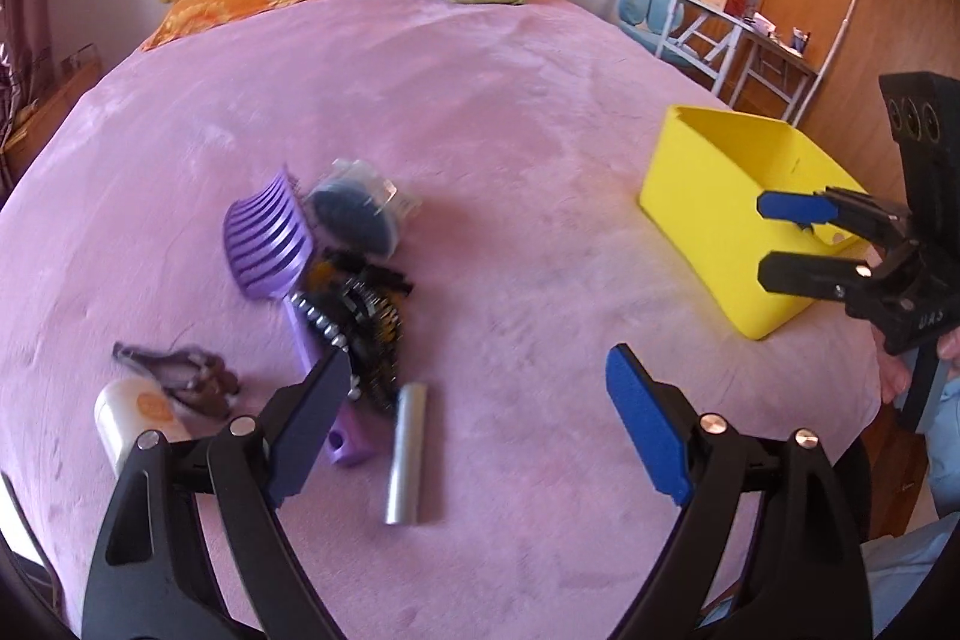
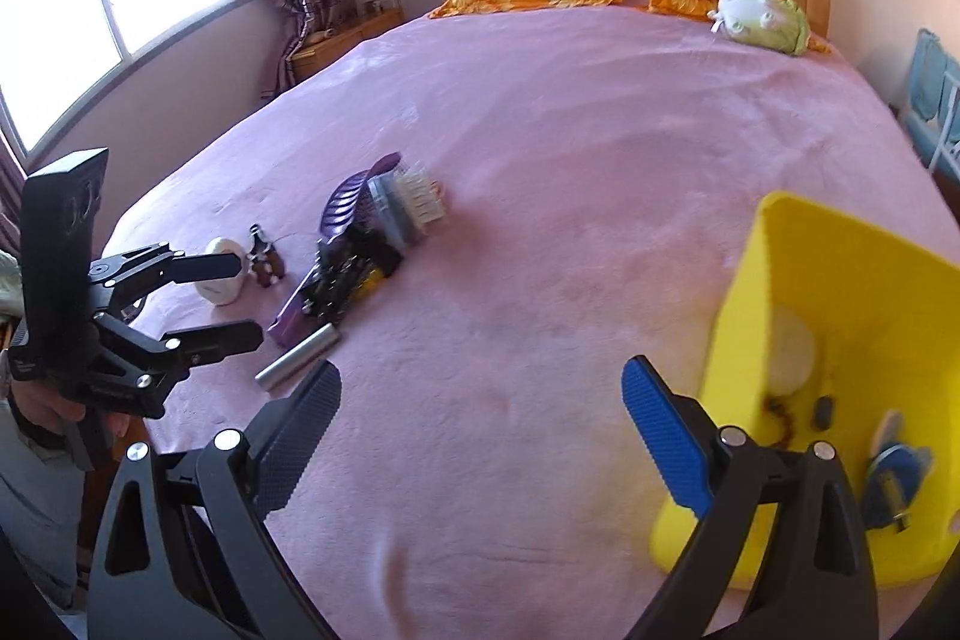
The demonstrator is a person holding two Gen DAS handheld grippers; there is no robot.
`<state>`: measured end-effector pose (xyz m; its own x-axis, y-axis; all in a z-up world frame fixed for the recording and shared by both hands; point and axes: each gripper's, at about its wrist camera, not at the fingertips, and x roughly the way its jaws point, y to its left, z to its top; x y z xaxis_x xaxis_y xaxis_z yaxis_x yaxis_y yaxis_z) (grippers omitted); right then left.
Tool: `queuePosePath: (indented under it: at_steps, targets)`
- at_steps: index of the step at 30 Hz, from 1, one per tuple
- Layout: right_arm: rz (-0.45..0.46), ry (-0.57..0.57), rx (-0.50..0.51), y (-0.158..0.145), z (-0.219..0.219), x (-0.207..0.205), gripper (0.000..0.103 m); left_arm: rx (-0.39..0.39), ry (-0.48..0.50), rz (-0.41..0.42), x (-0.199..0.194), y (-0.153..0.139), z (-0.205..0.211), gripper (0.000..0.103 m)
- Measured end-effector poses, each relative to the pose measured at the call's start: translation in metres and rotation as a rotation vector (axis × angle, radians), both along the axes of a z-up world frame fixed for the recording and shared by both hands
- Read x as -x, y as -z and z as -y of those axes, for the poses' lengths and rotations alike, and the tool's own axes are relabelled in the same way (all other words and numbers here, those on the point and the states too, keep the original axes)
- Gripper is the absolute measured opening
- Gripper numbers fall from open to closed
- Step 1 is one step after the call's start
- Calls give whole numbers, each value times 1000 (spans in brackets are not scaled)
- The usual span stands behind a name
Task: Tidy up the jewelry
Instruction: 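Withdraw the right tool while moving the left tool toward the silver cylinder, then lower the left tool onto the silver cylinder and close on it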
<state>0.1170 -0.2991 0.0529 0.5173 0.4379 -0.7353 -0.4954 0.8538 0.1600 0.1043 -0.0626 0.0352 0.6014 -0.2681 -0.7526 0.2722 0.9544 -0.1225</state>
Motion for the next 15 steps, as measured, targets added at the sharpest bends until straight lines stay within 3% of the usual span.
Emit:
queuePosePath:
  at_steps: [7, 10, 15]
  targets:
    - [28, -58, 82, 25, -34, 22, 96, -42, 42, -35, 12, 33, -4, 85]
    - [50, -58, 150, 32, -42, 29, 96, -12, 46, -69, 11, 48, -6, 85]
    - [18, -63, 89, 34, -40, 35, 96, 29, 62, -91, 12, 59, -7, 85]
